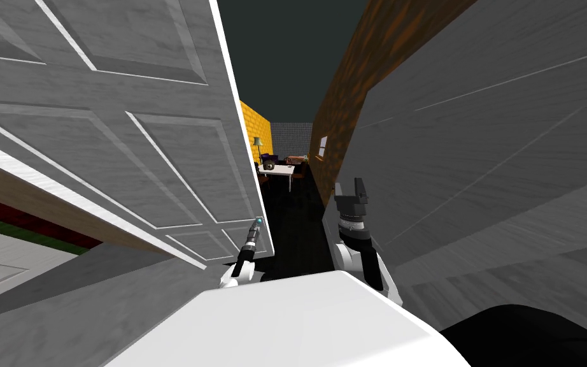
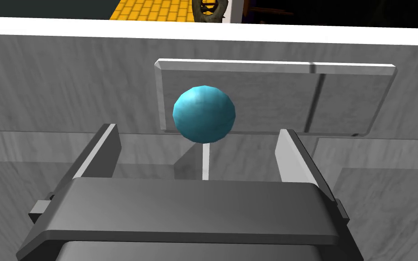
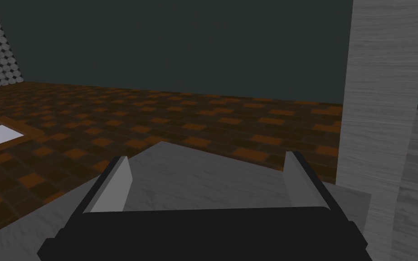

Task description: Push the door open

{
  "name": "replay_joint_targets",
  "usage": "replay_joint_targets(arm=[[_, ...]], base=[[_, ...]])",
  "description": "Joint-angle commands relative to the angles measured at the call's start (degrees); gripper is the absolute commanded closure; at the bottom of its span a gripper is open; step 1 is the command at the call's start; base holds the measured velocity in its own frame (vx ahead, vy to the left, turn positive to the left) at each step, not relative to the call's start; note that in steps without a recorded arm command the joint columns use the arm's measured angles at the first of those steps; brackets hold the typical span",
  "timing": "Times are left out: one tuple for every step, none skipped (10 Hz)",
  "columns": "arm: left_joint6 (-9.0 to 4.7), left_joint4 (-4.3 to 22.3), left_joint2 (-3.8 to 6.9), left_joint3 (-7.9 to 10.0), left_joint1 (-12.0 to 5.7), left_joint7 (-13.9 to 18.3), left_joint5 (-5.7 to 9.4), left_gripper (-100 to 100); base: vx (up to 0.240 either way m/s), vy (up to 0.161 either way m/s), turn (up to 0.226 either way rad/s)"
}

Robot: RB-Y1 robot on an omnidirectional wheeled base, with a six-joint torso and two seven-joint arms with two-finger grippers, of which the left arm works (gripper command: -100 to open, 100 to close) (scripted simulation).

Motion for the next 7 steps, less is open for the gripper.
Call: replay_joint_targets(arm=[[-0.40, 0.15, -0.26, 0.19, 0.10, -0.13, 0.09, -100], [-0.54, 0.20, -0.42, 0.26, 0.13, -0.17, 0.13, -100], [-0.43, 0.18, -0.37, 0.17, 0.19, -0.13, 0.09, -100], [-0.43, 0.18, -0.37, 0.17, 0.19, -0.13, 0.09, 100], [-0.43, 0.18, -0.37, 0.17, 0.19, -0.13, 0.09, 100], [-0.43, 0.18, -0.37, 0.17, 0.19, -0.13, 0.09, 100], [-0.43, 0.18, -0.37, 0.17, 0.19, -0.13, 0.09, 100]], base=[[0.208, -0.023, -0.024], [0.200, 0.005, -0.015], [0.073, 0.002, 0.005], [-0.015, -0.004, -0.004], [-0.025, 0.000, -0.009], [-0.016, 0.002, -0.004], [-0.011, 0.000, 0.002]])
